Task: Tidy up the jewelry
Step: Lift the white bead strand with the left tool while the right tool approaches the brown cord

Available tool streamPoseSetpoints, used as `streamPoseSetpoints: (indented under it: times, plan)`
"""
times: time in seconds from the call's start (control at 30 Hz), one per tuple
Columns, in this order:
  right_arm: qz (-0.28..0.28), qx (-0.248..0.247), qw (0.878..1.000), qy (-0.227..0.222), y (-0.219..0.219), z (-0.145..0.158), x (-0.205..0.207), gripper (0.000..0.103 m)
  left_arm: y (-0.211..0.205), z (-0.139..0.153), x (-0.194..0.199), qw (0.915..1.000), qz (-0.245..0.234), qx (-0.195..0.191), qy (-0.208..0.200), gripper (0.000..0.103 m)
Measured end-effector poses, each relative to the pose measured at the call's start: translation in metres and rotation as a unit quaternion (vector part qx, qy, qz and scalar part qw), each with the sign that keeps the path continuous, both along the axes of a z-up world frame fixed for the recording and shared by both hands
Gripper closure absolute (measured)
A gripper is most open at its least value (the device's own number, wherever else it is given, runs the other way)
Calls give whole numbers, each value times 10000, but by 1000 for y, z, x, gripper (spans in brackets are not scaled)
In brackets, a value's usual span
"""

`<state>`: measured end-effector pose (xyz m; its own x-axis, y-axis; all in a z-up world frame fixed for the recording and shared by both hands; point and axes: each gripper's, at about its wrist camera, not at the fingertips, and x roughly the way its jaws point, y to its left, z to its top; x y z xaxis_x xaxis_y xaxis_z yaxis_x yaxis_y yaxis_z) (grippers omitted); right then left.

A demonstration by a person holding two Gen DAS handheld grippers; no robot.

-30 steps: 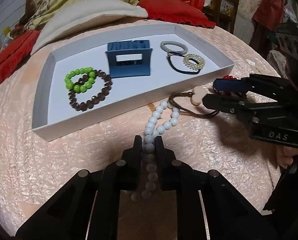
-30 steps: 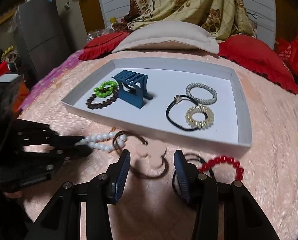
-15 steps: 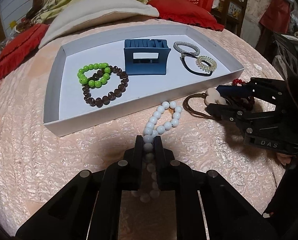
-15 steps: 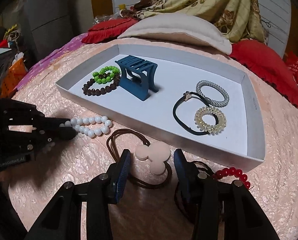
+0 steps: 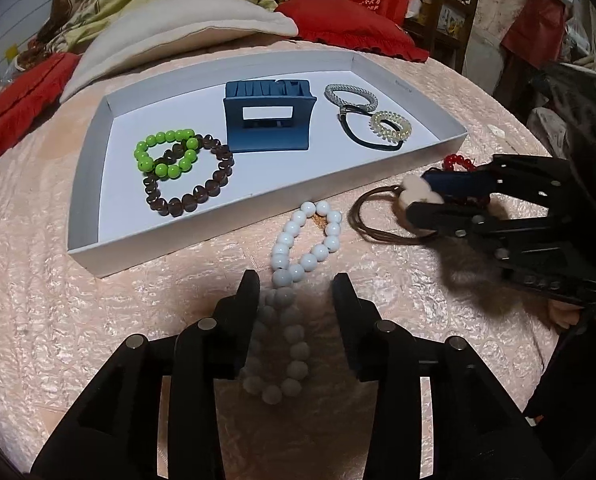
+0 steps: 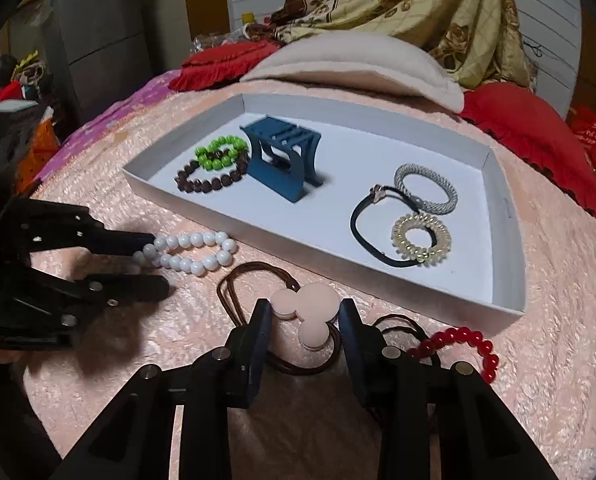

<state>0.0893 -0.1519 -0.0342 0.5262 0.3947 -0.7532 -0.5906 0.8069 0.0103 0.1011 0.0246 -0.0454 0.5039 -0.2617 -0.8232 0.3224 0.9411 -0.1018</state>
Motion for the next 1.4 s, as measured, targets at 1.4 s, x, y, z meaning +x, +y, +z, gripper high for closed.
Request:
streamPoseSetpoints:
  times: [1.4]
  plan:
    - [-659, 340, 9971, -175, -18, 16, -38, 70, 15, 29, -17, 9975, 531, -367, -286, 95]
